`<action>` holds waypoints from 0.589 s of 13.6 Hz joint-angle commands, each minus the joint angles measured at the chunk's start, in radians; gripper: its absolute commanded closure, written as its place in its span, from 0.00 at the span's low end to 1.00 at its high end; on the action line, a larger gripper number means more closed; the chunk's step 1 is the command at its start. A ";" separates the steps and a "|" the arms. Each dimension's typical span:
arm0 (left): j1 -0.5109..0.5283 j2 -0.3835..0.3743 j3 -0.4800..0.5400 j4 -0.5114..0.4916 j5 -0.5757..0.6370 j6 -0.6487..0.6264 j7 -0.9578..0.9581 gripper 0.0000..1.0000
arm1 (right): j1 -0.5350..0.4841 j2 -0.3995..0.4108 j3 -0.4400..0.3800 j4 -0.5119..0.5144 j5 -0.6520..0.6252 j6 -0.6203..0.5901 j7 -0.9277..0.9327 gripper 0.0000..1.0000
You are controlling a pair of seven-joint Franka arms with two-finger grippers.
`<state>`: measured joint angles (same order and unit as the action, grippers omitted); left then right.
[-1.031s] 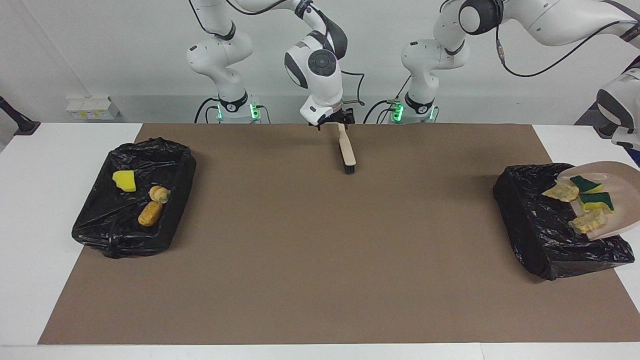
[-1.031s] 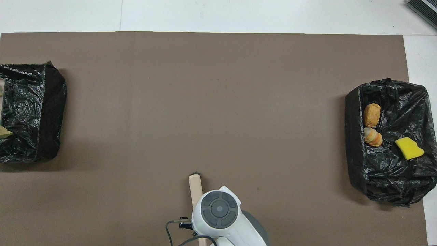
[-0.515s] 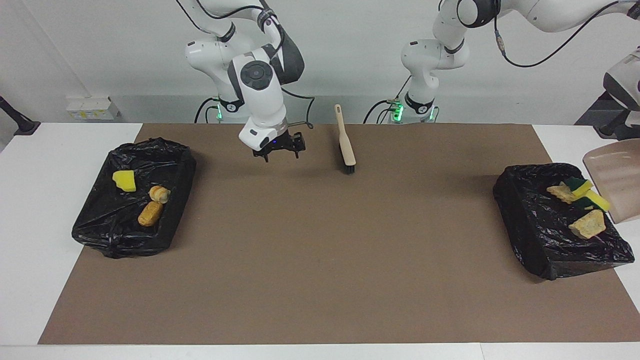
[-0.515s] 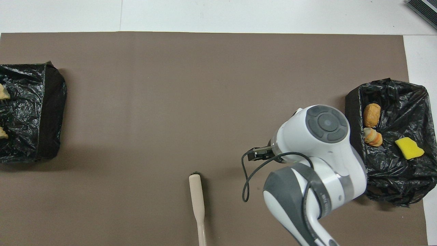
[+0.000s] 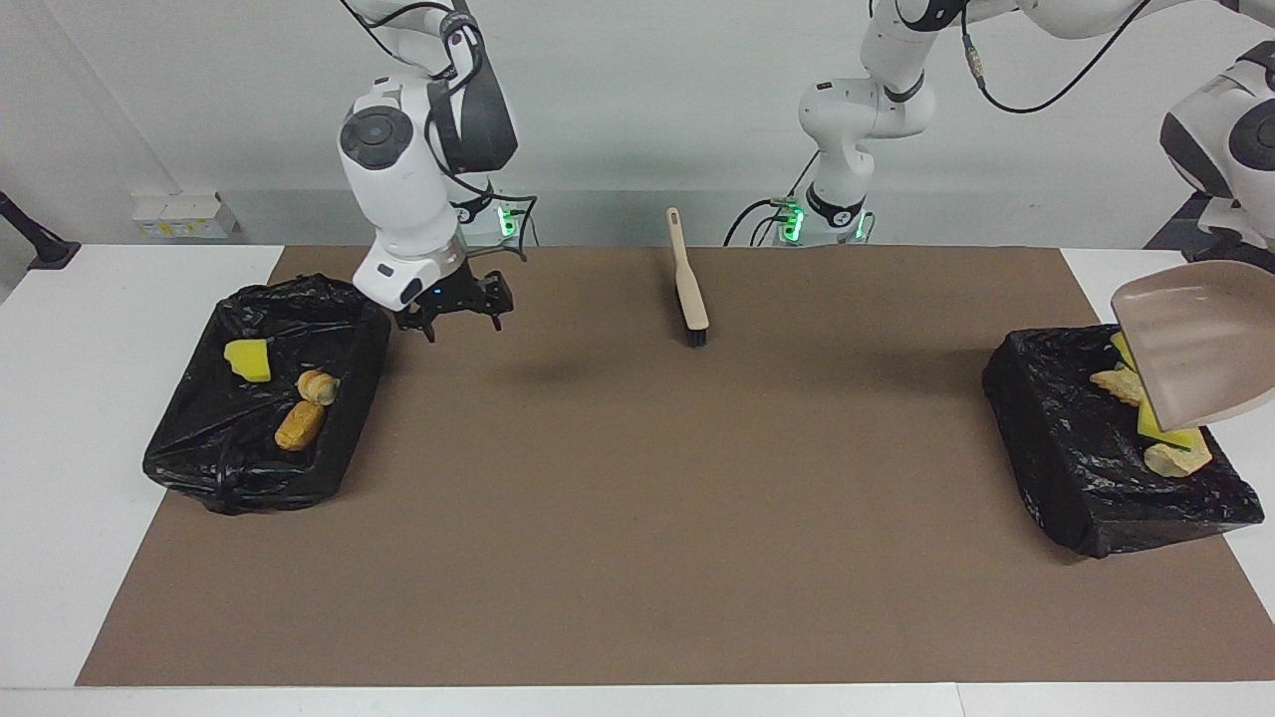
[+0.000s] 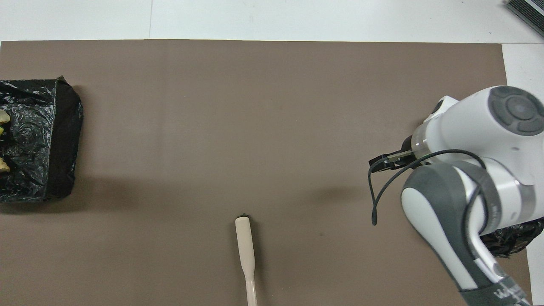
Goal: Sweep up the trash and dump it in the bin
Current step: 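Bring the empty dustpan back and set it on the table with the left gripper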
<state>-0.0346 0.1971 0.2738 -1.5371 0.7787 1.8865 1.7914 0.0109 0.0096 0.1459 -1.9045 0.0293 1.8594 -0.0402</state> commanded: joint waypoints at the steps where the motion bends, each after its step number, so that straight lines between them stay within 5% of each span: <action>1: -0.004 -0.054 -0.039 -0.089 -0.131 -0.021 -0.013 1.00 | -0.067 0.013 0.015 0.051 -0.043 -0.020 -0.050 0.00; 8: -0.007 -0.153 -0.275 -0.311 -0.381 -0.101 -0.506 1.00 | -0.126 -0.002 -0.025 0.189 -0.117 -0.159 -0.053 0.00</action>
<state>-0.0351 0.0974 0.0592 -1.7723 0.4286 1.8098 1.4429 -0.1038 0.0067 0.1227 -1.7617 -0.0756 1.7635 -0.0747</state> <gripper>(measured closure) 0.683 0.000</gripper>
